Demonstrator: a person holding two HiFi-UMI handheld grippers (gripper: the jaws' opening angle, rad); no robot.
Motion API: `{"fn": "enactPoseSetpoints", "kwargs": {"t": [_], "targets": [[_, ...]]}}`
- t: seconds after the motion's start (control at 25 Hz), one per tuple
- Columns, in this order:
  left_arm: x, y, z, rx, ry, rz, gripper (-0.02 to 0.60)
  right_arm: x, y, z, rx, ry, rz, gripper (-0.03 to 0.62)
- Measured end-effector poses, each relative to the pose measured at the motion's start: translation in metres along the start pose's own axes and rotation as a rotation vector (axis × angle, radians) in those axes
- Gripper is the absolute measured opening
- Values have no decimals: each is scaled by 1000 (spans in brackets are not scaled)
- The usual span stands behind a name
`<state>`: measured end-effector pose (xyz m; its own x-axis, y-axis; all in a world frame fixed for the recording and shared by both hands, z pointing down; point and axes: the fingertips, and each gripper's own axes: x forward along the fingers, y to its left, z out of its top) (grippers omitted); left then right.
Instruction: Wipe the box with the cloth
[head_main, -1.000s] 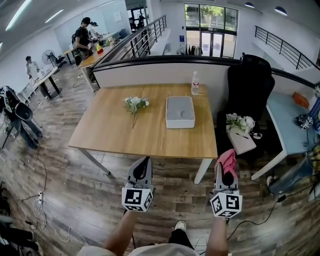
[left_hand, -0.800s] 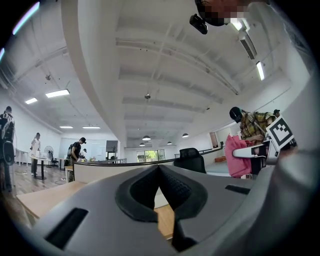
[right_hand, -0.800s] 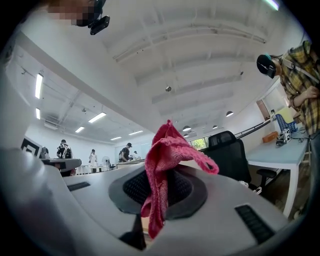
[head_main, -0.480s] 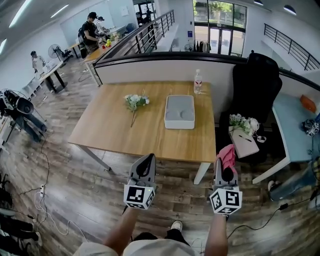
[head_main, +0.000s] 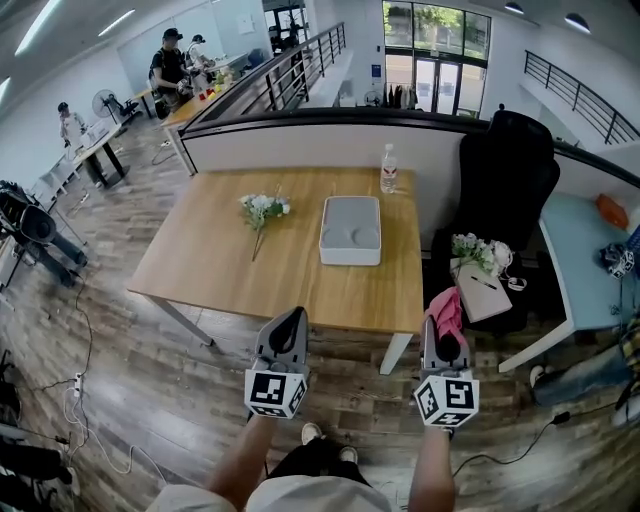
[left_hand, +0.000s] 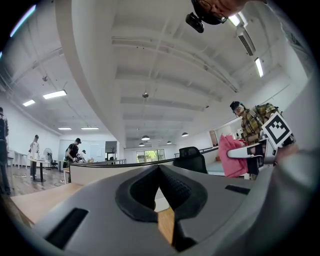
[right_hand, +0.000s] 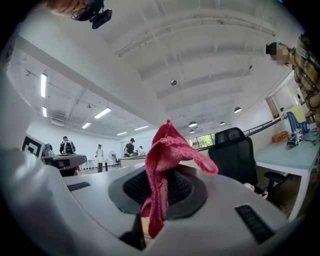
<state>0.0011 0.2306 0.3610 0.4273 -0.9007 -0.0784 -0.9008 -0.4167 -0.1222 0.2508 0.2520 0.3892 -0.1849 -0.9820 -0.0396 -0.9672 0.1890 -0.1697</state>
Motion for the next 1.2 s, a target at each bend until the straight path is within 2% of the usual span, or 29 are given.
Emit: {"fn": "enactPoseSetpoints", "kwargs": {"t": [0.32,0.64,1.2], "targets": [[20,13,-3,-23,-21,5,14,23,2,2,-24,3,4,66],[63,48,-14,-61,-52,20,14,72,2,9,-74,-9,-1,67],[154,137,-41,-118,-37,22,14,195,26,10,-145,34,3,67]]}}
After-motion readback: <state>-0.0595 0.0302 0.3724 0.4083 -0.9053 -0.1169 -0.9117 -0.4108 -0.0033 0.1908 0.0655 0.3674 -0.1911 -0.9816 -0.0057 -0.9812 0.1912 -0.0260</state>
